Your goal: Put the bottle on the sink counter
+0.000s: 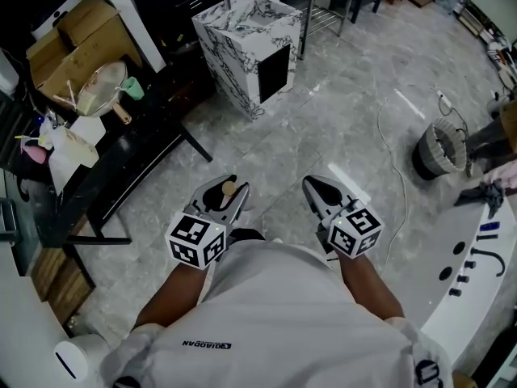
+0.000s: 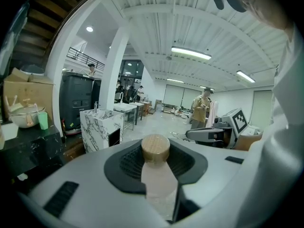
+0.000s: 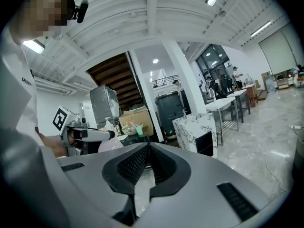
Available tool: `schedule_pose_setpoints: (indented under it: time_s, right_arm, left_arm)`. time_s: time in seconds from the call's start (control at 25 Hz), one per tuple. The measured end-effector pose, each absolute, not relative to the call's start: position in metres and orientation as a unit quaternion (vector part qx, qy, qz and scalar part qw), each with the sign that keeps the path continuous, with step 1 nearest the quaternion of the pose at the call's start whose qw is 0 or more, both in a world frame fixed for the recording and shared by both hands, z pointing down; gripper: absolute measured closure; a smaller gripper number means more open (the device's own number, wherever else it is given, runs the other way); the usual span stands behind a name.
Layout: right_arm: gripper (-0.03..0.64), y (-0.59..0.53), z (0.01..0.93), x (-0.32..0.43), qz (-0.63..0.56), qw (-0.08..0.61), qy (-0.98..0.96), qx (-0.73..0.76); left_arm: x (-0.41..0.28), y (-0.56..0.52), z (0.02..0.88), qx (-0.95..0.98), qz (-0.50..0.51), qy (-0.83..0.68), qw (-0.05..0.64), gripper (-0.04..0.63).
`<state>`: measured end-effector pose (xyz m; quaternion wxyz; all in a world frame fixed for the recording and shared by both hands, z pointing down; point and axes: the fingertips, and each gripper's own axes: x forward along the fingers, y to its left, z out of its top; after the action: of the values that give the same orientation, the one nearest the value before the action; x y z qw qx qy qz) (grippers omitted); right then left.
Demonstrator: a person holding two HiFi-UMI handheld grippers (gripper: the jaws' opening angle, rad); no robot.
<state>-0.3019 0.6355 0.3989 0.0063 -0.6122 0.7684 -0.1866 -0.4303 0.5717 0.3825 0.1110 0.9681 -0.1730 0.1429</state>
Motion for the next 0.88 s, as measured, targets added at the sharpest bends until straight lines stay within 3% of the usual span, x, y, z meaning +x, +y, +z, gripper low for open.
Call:
schedule_pose_setpoints:
  time_s: [0.88]
  right_arm:
    - [0.575,0.593,0.429,-0.285,-0.225,-0.008,0.754,-0.617]
  left_arm:
    - [-0.412,0.528,0.402,0.967,0.156,-0.159,0.126,0.462]
